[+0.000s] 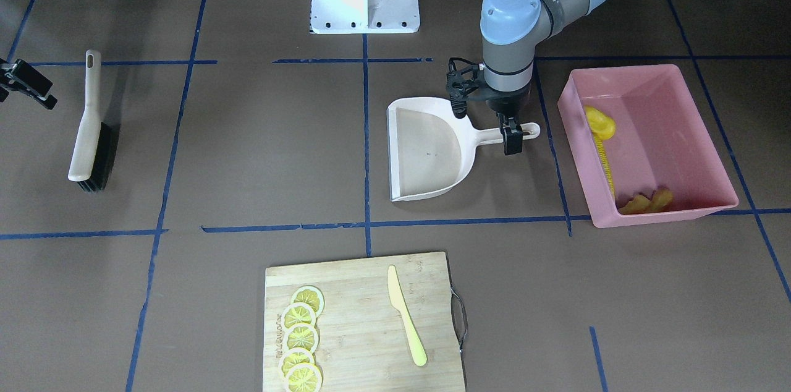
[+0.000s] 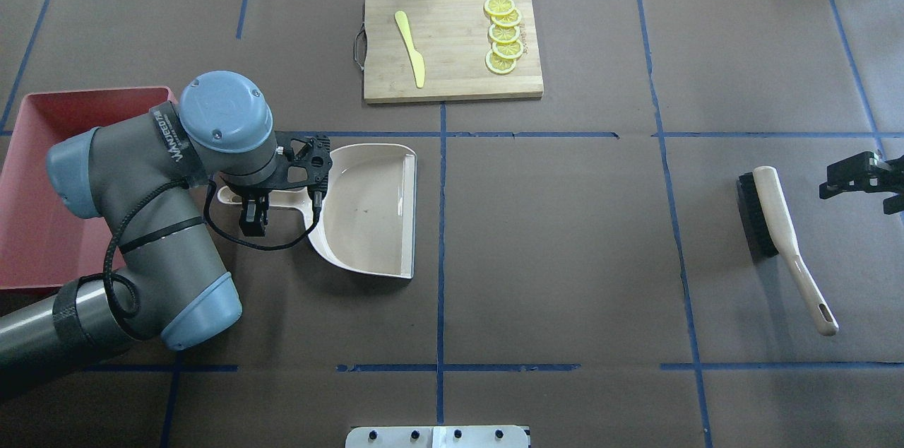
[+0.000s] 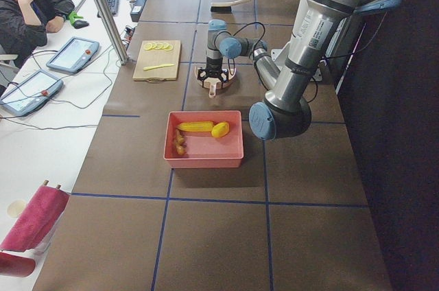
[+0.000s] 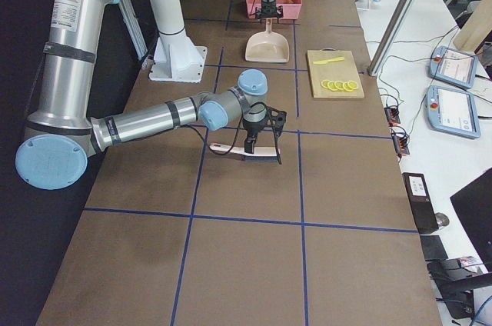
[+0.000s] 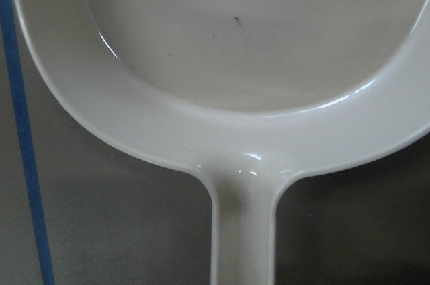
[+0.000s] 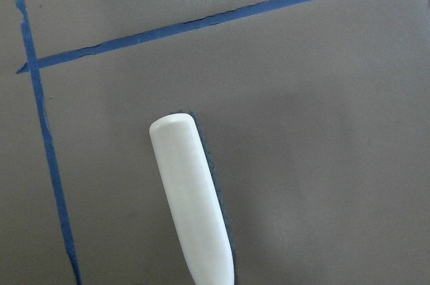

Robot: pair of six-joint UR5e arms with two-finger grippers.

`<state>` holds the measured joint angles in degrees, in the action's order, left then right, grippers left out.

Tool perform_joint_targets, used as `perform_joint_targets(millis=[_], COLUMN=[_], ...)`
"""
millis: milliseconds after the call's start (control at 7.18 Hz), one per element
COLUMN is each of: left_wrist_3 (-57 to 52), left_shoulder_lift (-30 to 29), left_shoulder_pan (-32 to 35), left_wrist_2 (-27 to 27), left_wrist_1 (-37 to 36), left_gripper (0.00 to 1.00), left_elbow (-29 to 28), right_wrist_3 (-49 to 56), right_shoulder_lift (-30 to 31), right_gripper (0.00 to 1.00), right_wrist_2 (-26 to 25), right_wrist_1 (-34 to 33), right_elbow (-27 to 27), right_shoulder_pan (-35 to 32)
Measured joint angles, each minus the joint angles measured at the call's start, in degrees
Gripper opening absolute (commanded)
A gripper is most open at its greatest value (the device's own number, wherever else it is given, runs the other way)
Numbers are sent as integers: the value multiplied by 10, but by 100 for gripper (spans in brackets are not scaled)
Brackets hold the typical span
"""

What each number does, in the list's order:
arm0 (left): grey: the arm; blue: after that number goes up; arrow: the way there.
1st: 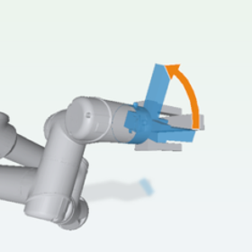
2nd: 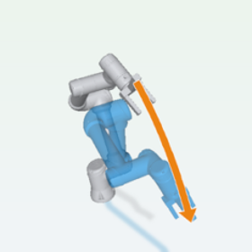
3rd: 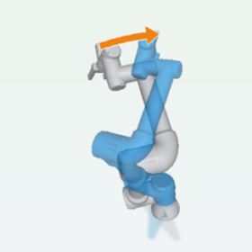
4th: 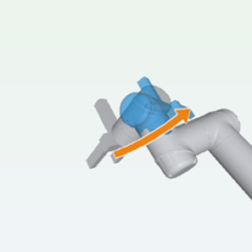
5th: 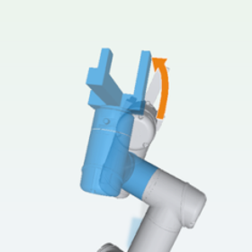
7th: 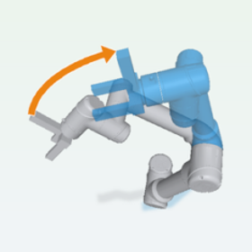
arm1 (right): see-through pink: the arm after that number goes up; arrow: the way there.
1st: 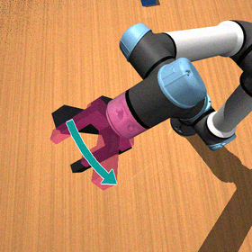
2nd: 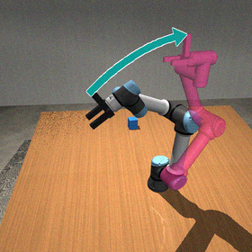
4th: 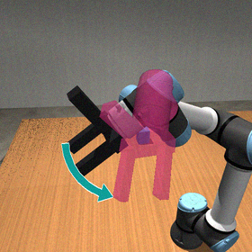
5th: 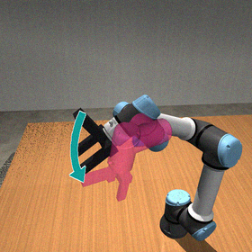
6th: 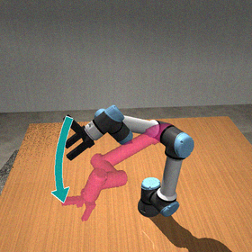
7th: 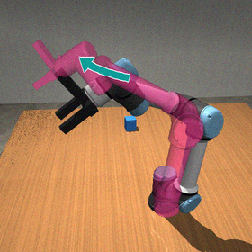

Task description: Sweep and dump trash into bin

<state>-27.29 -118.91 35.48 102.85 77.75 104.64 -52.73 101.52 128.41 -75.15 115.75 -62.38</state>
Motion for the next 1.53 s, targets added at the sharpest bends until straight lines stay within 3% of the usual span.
perform_joint_targets(millis=[418,696,1114,1531], left_wrist_3=[26,51,184,244], left_shoulder_lift=[25,57,104,140], left_shoulder_pan=[71,132,295,385], left_wrist_2=[5,31,157,249], left_wrist_1=[-4,-37,-77,-135], left_gripper=[100,100,100,100], left_elbow=[79,102,101,37], right_wrist_3=[1,1,6,35], right_shoulder_lift=[-3,-17,-27,-45], right_gripper=[100,100,100,100], right_wrist_2=[0,2,2,27], right_wrist_1=[0,-1,-2,-6], right_elbow=[3,3,-1,-15], right_shoulder_pan=[-4,-13,-29,-69])
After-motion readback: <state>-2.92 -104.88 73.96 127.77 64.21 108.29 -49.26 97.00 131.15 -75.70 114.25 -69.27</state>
